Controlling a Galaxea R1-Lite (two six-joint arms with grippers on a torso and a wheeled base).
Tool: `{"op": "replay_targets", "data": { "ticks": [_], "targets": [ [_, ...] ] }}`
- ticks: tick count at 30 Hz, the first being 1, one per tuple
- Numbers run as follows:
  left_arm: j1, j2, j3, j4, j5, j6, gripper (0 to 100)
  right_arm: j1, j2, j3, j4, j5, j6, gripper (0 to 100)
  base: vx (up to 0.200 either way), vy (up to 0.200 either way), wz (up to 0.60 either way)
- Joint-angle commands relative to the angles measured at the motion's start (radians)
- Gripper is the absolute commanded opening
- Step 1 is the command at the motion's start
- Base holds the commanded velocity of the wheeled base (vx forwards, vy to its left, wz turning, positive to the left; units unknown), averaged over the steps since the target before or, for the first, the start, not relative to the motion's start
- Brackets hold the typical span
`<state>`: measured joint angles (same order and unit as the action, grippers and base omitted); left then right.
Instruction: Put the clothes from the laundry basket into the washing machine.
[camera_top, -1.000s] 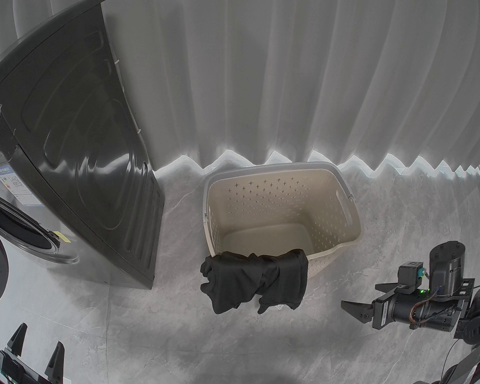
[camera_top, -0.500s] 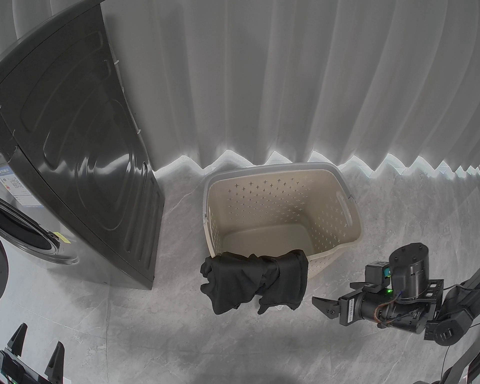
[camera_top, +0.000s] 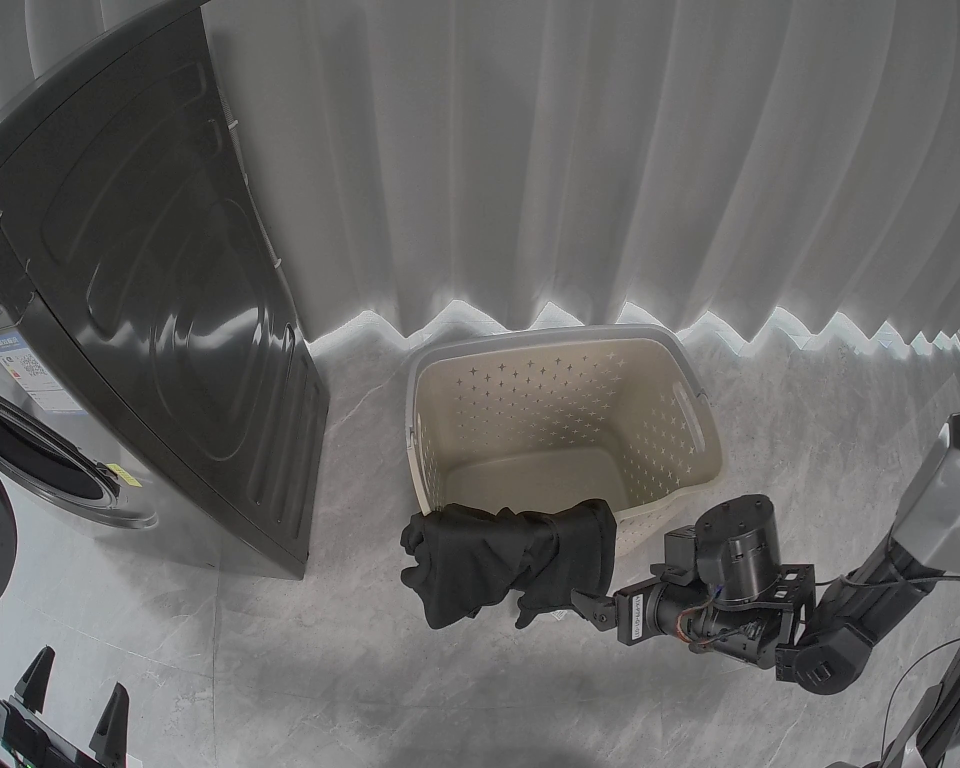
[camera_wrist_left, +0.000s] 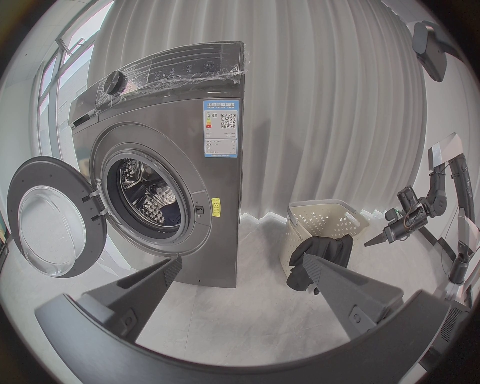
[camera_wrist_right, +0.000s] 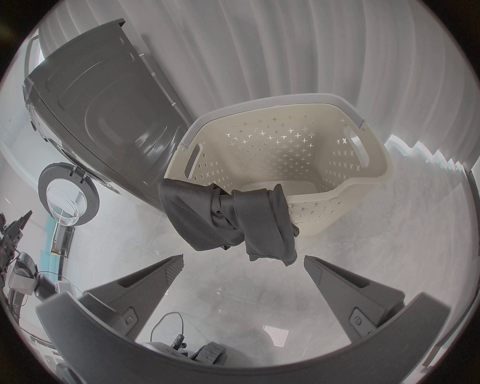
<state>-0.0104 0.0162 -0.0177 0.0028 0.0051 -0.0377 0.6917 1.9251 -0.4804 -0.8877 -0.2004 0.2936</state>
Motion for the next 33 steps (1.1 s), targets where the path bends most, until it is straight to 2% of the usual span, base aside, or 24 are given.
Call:
{"op": "replay_targets", "data": {
  "ticks": [1, 10, 17, 33],
  "targets": [
    [0.0, -0.016, 0.016, 0.0, -0.001, -0.001, 100, 0.0, 0.091, -0.03, -0.033, -0.019, -0.002, 100, 0.0, 0.0, 0.0],
    [0.0, -0.016, 0.018, 0.0, 0.001, -0.001, 100, -0.017, 0.233, -0.115, -0.123, -0.028, -0.007, 100, 0.0, 0.0, 0.0],
    [0.0, -0.016, 0.018, 0.0, 0.001, -0.005, 100, -0.021, 0.302, -0.175, -0.137, -0.03, -0.005, 100, 0.0, 0.0, 0.0],
    [0.0, -0.016, 0.016, 0.0, 0.001, -0.007, 100, -0.087, 0.394, -0.294, -0.177, -0.031, -0.021, 100, 0.0, 0.0, 0.0]
  ]
}}
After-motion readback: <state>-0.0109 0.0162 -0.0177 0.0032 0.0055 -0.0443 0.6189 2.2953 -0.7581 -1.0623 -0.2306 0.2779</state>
